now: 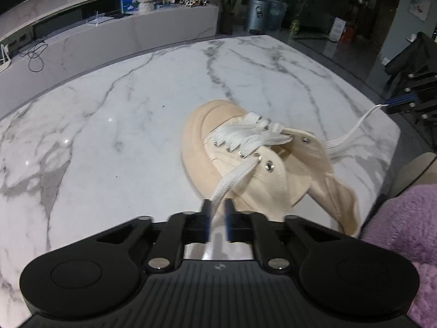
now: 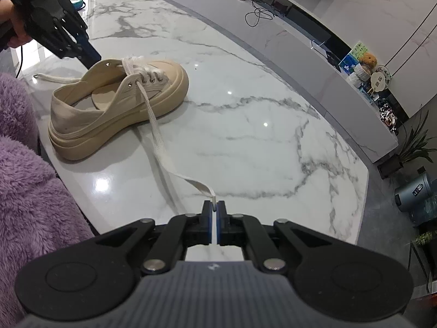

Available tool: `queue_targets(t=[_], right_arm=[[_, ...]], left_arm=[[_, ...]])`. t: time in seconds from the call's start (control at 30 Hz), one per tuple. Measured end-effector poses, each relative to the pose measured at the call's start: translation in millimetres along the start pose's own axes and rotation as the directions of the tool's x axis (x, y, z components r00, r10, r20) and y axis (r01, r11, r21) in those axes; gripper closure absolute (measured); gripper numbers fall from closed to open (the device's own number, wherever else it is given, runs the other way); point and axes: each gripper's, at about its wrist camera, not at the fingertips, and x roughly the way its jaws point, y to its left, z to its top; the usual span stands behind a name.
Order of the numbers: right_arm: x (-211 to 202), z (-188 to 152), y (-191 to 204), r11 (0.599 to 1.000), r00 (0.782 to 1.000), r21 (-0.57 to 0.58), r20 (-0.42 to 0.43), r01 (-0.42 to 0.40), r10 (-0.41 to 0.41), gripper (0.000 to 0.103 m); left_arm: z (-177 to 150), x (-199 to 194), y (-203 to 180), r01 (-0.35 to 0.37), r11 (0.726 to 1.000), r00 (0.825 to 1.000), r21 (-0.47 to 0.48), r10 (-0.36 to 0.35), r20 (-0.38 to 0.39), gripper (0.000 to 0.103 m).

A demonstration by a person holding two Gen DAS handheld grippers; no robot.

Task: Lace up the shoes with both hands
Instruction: 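Pull the white lace through the eyelet with the right gripper, drawing it taut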

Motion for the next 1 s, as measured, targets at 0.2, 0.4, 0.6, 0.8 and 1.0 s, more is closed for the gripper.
queue_targets(t=[0.2, 0.4, 0.6, 0.8, 1.0], right_arm=[[-1.8, -4.9, -8.8, 0.999, 1.0, 0.024, -0.011, 0.029, -0.029, 0.1], [2.3, -12.3, -16.2, 0.997, 0.999, 0.064, -0.019, 0.047, -0.046, 0.1], [-0.1, -12.6, -10.9, 0.997, 0.999, 0.075, -0.001, 0.036, -0.036, 0.1], [-2.1, -12.5, -6.3, 0.996, 1.0, 0.08, 0.013, 0.027, -0.028, 0.1], [-2.3, -12.3, -7.1, 0.996, 0.999, 0.085, 0.017, 0.031, -0.033, 0.1]], left_arm=[[-4.4, -12.9, 10.8, -0.089, 0.996, 0.996, -0.027, 0.089, -0.003, 0.103], [-6.4, -18.3, 6.9, -0.049, 0.999, 0.999, -0.004, 0.049, 0.016, 0.102], [-1.9, -10.6, -6.1, -0.037, 0.999, 0.999, 0.039, 0.036, 0.021, 0.066], [-0.3, 6.2, -5.8, -0.045, 0.999, 0.999, 0.024, 0.046, -0.02, 0.095], [-3.4, 5.1, -4.6, -0.108, 0.994, 0.994, 0.037, 0.108, -0.024, 0.103]])
